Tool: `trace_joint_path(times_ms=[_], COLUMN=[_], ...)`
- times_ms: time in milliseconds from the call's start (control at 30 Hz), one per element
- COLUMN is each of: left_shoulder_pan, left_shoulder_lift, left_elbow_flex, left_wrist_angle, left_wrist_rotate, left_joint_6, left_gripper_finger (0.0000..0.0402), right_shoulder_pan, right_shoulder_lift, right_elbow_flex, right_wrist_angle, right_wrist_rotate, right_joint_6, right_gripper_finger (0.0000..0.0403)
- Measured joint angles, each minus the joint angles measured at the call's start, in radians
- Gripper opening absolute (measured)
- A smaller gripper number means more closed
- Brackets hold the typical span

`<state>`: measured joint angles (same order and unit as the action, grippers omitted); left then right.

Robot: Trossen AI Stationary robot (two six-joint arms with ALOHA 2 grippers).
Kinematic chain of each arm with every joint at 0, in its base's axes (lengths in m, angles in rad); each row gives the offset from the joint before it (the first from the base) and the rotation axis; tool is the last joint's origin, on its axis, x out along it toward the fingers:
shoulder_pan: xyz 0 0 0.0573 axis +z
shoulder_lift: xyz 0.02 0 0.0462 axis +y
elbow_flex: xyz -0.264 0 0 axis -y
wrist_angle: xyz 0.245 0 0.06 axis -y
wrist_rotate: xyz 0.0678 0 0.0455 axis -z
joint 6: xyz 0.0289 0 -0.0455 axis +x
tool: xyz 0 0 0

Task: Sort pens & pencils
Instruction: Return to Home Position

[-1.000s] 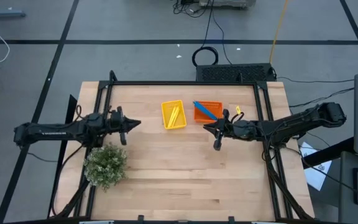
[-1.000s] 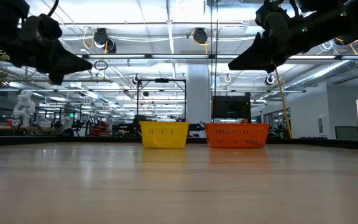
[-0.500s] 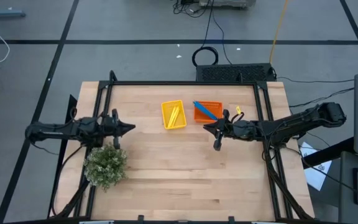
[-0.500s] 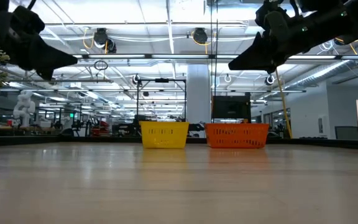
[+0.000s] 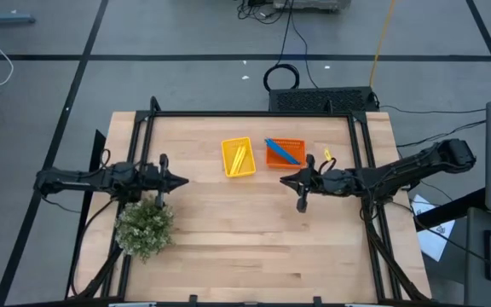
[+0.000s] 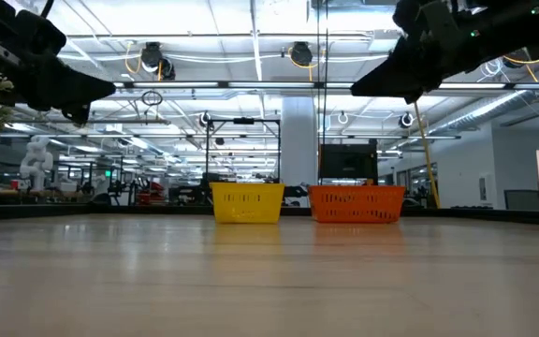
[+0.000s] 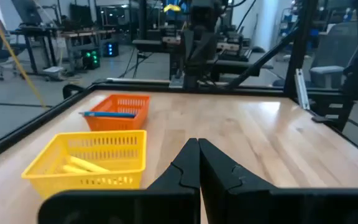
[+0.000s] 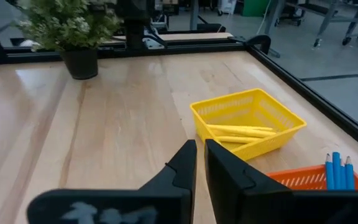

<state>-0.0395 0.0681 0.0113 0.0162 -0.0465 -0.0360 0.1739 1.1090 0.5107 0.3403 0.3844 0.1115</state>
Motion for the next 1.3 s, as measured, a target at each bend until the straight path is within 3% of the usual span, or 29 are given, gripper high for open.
trace_joint_path(times_ms=[133,400,700,867,1000,1167,1300], left_shoulder_pan=[0.0,0.0,0.0,0.0,0.0,0.0,0.0], left_shoulder_lift=[0.041,0.079,0.082,0.082,0.082,0.082,0.082], left_elbow_flex=[0.0,0.0,-0.002,-0.002,-0.002,-0.002,-0.002], left_wrist_angle=[0.0,0.0,0.033,0.041,0.043,0.046,0.046], left_wrist_rotate=[-0.008,-0.014,-0.021,-0.021,-0.02,-0.019,-0.017], left_joint_6=[0.0,0.005,0.002,0.002,0.002,0.002,0.002], left_gripper_finger=[0.0,0.0016,0.0019,0.0004,0.0007,0.003,0.004], right_shoulder_pan=[0.017,-0.05,-0.135,-0.13,-0.124,-0.127,-0.131], right_shoulder_lift=[-0.078,-0.416,-0.761,-0.862,-0.915,-0.92,-0.911], right_elbow_flex=[-0.053,-0.323,-0.49,-0.491,-0.492,-0.493,-0.494], right_wrist_angle=[-0.003,0.124,0.05,-0.129,-0.298,-0.315,-0.314], right_wrist_rotate=[-0.003,-0.164,-0.368,-0.457,-0.454,-0.392,-0.384], right_joint_6=[-0.001,0.038,0.049,-0.015,-0.091,-0.182,-0.107], right_gripper_finger=[0.0014,0.0001,0.0,0.0,0.0,0.0,0.0])
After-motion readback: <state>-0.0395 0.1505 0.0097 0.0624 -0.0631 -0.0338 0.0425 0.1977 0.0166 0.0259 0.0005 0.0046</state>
